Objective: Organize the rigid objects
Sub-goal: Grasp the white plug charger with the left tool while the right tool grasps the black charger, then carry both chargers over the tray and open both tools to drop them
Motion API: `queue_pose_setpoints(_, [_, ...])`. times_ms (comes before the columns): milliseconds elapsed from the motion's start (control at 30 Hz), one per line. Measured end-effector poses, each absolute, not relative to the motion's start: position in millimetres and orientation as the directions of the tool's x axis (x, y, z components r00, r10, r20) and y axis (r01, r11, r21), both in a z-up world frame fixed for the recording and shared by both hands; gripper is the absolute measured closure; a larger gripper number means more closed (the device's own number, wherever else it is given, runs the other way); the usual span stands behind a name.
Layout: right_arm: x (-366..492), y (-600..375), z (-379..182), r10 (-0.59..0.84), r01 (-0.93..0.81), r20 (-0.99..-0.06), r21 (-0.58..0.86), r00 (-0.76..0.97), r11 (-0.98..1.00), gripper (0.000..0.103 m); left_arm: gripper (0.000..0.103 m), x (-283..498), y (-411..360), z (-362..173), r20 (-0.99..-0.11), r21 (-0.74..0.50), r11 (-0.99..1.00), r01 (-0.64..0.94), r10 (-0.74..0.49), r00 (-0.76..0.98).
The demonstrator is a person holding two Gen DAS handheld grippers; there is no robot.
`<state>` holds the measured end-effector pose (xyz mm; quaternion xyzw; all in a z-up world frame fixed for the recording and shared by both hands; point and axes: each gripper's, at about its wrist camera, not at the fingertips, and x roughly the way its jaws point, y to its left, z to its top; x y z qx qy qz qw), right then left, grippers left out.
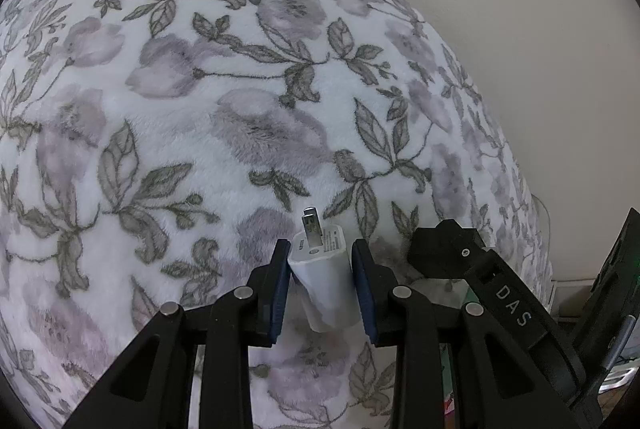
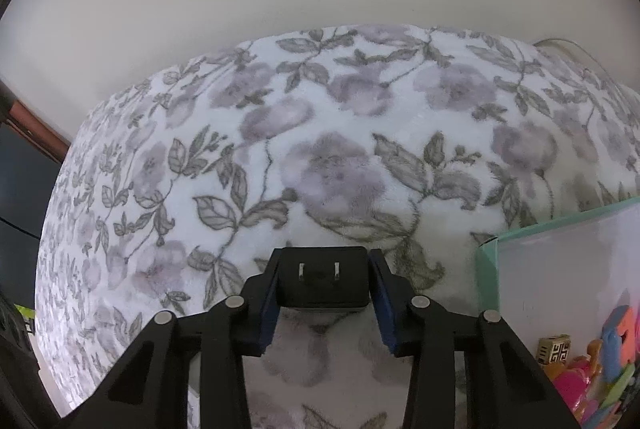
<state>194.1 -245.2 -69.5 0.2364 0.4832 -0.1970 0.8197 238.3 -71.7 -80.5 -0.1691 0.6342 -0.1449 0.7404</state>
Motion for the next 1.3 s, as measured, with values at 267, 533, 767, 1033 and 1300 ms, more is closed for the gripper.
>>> queue_pose_setpoints(267, [192.4, -240.6, -66.8, -0.109, 0.536, -0.883, 0.176, 0.457, 0.826, 0.06, 0.071, 238.6, -73.7, -86.0, -0.884, -0.449, 0.894, -0.001, -0.444, 0.147])
queue_pose_setpoints(533, [161.7, -259.0, -37.5, -0.031, 0.547, -0.843, 0.32, 0.537, 0.774, 0.06, 0.075, 237.4, -72.1, -48.1, -0.85, -0.478, 0.875, 0.07, -0.481, 0.215])
queue_pose_setpoints(767, [112.4, -267.6, 30.6, -0.159, 0.541, -0.769, 0.271, 0.62, 0.796, 0.06, 0.075, 222.2, -83.4, 9.9, -0.796, -0.491, 0.852, 0.183, -0.524, 0.303])
queue_pose_setpoints(1033, [43.9, -287.4, 71.9, -0.321, 0.613, -0.691, 0.221, 0.647, 0.759, 0.061, 0.075, 192.3, -115.1, 44.6, -0.77, -0.493, 0.828, 0.267, -0.559, 0.309])
queue_pose_setpoints(1300, [-27.5, -323.9, 77.9, -0.43, 0.722, -0.666, 0.242, 0.609, 0.648, 0.061, 0.075, 148.5, -158.5, 70.6, -0.758, -0.457, 0.799, 0.39, -0.58, 0.299])
